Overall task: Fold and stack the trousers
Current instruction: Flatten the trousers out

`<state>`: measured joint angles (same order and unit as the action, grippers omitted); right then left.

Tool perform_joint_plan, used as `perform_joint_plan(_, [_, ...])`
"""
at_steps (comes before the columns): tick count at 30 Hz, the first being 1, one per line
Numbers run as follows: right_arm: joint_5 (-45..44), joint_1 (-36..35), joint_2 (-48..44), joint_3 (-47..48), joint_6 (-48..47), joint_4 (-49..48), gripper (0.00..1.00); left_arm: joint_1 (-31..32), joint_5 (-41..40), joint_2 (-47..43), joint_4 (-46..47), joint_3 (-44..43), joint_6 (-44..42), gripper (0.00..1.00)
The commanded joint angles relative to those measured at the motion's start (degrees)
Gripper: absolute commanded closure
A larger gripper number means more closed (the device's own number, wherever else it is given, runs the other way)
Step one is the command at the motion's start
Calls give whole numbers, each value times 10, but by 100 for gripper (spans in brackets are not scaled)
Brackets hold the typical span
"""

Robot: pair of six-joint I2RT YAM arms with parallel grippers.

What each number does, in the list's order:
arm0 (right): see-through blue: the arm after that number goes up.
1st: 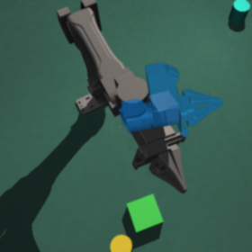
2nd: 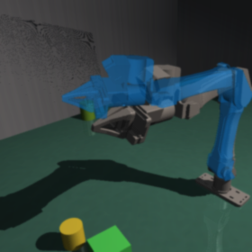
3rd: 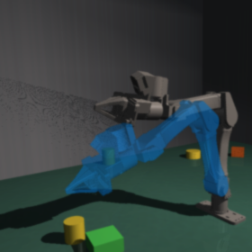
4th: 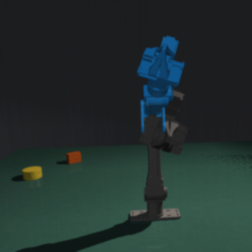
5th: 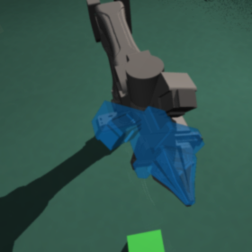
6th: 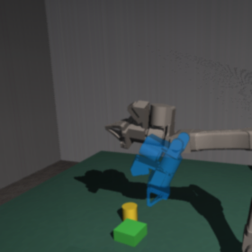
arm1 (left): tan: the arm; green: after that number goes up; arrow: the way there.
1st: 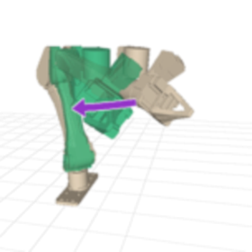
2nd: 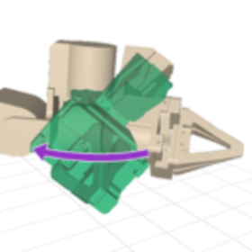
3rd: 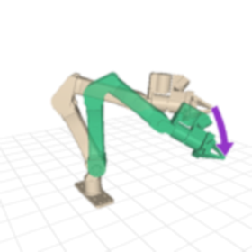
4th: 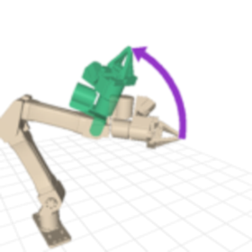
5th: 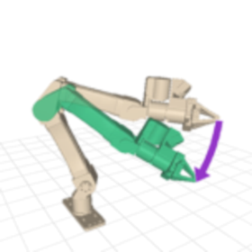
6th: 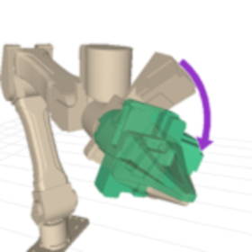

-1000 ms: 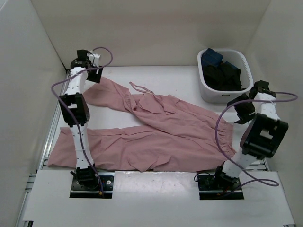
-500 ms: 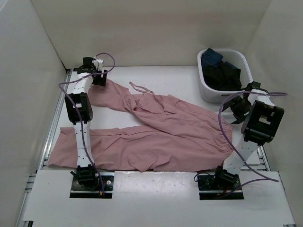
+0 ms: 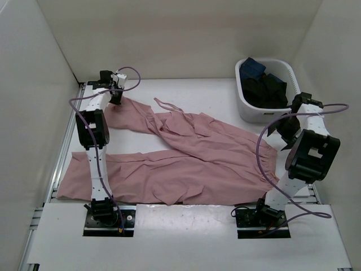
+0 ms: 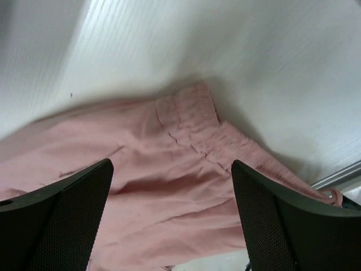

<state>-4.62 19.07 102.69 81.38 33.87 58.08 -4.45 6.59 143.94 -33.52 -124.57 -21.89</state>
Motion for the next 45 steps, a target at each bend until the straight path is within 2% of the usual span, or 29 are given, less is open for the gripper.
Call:
perform_joint_plan(1, [-22,-18,-35,-28,7,26,10,0,2,-133,-32,34,-30,86])
perform_joint_plan(3, [-6,-18,-21,-40,17,4,9,0,2,-177,-32,64,-44,86])
perform_joint_plan(6, [3,-18,35,-51,36,-42,9,0,-17,-268,-37,158,-67,86])
perform_joint_plan(10, [23,-18,106,-29,43,-81,14,0,-49,-390,-59,337,-97,86])
perform_joint_plan(11, [16,-18,113,-22,43,-81,23,0,-54,-412,-66,366,-103,86])
perform_joint_plan(13, [-3,-18,124,-15,43,-81,33,0,-49,-457,-90,417,-111,86])
perform_joint_plan(14, [-3,-18,130,-15,36,-81,40,-7,-40,-502,-119,468,-121,86])
perform_joint_plan(17, [-3,-18,124,-20,36,-81,51,-27,-47,-567,-142,562,-156,86])
perform_joint_plan(18, [-3,-18,124,-27,36,-88,60,-34,-57,-601,-153,625,-163,86])
perform_joint_plan(20, [-3,-18,118,-27,31,-88,68,-53,-65,-624,-171,669,-184,79])
perform_joint_plan(21, [-3,-18,118,-27,30,-88,76,-60,-65,-639,-183,694,-190,68])
perform_joint_plan(22, [-10,-18,113,-27,25,-88,79,-67,-52,-647,-209,702,-196,60])
perform_joint_plan(24, [-15,-18,113,-27,20,-88,85,-90,-10,-661,-239,716,-234,49])
perform_joint_plan(25, [-15,-18,113,-27,20,-88,88,-99,4,-677,-266,721,-255,35])
perform_joint_plan(26, [-15,-18,113,-27,20,-88,89,-106,13,-685,-276,721,-277,31])
perform_joint_plan(27, [-15,-18,113,-27,15,-88,89,-113,19,-692,-286,727,-308,31])
perform_joint_plan(29, [-21,-18,113,-27,15,-88,90,-118,28,-699,-304,702,-317,31])
perform_joint_plan(30, [-21,-18,113,-27,15,-88,90,-129,58,-699,-321,683,-324,31])
perform_joint_plan(32, [-27,-18,108,-27,9,-88,91,-149,101,-688,-321,604,-312,30])
perform_joint_plan(33, [-27,-18,108,-27,9,-88,91,-168,138,-678,-321,578,-279,27])
perform_joint_plan(34, [-32,-18,108,-32,9,-88,91,-175,148,-650,-300,536,-257,27])
perform_joint_plan(36, [-32,-18,108,-32,9,-88,91,-181,141,-611,-270,509,-194,27])
perform_joint_plan(39, [-32,-18,102,-32,9,-93,91,-181,79,-498,-244,461,-135,29])
perform_joint_plan(41, [-32,-18,102,-39,9,-98,92,-188,72,-411,-244,407,-118,29])
perform_joint_plan(45, [-32,-18,102,-39,9,-98,92,-182,71,-318,-257,341,-112,25])
